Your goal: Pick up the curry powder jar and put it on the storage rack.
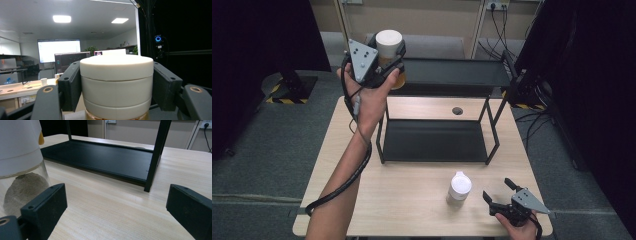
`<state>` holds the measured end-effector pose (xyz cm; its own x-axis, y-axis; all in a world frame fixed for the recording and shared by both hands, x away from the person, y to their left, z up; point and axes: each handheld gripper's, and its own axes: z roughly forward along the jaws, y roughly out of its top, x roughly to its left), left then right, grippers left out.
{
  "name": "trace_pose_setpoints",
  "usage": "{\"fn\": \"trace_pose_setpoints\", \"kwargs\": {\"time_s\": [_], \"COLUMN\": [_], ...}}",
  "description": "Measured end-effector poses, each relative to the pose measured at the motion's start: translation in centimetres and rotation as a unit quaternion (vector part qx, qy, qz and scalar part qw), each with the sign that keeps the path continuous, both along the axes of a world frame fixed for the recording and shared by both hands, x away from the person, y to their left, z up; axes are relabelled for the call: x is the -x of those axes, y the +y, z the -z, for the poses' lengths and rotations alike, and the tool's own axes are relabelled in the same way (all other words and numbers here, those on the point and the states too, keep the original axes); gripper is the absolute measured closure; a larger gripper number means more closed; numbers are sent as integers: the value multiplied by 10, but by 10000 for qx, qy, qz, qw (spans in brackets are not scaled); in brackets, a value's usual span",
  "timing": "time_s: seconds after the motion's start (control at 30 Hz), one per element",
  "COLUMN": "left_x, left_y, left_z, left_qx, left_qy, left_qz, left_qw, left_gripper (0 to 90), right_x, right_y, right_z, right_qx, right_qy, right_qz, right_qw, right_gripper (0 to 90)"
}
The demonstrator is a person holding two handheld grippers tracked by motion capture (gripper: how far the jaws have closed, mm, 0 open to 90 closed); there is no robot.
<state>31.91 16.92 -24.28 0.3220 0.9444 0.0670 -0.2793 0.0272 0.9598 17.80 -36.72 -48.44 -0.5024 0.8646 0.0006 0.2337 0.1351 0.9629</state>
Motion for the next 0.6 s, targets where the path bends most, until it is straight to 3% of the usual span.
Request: {"fn": "trace_pose_setpoints", "kwargs": {"time_s": [0.6], "left_x": [-28], "left_y": [-3], "left_z": [-6], "left_qx": [-22], "left_qy": [111], "left_qz": [-128], "left_qw": [9999], "left_gripper": [335], "right_x": [0], "right_y": [0], "right_z": [0], "right_qx": [12], "right_qy": [-13], "right_qz": [-7], "right_qw": [10000], "right_gripper": [38]}}
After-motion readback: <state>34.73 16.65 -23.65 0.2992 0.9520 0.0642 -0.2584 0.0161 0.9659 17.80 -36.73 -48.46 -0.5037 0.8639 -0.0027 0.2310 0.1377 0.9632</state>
